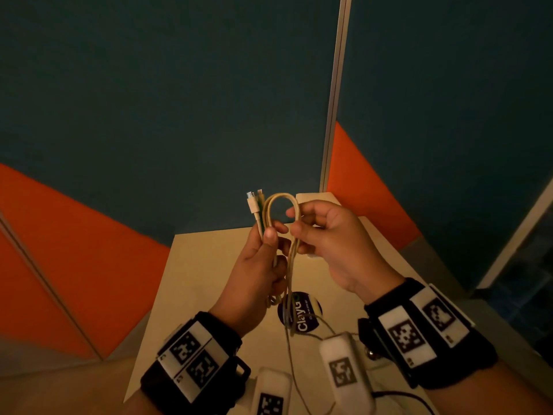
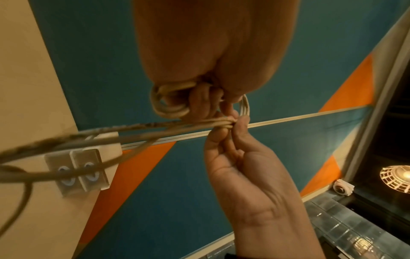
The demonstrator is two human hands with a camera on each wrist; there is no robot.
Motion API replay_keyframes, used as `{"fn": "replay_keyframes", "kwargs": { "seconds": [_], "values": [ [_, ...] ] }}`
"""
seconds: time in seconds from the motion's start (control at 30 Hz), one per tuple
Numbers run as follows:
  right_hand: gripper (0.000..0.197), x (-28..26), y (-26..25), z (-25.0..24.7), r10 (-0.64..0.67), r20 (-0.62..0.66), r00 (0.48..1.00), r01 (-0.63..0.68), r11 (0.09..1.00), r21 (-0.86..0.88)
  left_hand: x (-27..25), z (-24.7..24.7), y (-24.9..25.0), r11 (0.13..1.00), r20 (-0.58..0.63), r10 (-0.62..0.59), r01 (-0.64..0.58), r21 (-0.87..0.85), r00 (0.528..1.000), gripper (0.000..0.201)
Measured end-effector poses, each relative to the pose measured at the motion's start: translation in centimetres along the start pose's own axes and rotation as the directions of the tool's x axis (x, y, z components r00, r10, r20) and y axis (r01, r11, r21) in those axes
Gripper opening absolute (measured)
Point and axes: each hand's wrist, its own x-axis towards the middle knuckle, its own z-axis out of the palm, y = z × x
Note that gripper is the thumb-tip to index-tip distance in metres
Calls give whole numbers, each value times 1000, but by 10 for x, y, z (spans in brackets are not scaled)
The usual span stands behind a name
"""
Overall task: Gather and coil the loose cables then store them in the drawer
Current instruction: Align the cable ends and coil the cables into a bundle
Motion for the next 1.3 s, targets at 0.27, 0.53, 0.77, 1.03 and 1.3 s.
{"fn": "replay_keyframes", "kwargs": {
  "seconds": [0.27, 0.53, 0.77, 1.03, 1.3],
  "values": [
    [11, 5, -12, 5, -36, 54, 998, 38, 999, -39, 6, -7, 2, 987, -10, 25, -23, 158, 1000, 33],
    [22, 13, -25, 14, -194, 60, 979, 201, 885, -419, 10, -6, 2, 992, 38, -15, 10, 125, 999, 34],
    [35, 8, -1, 10, -71, -13, 997, 66, 969, -239, 10, -4, 8, 982, 47, 13, -4, -189, 999, 38],
    [18, -71, 65, 28, 155, 370, 916, -215, 968, 129, 30, -5, 20, 948, -117, 134, -162, -276, 984, 33],
    [14, -87, 75, 8, 175, 376, 910, -168, 984, -53, 41, -15, 38, 902, -285, 124, -228, -367, 950, 35]
  ]
}}
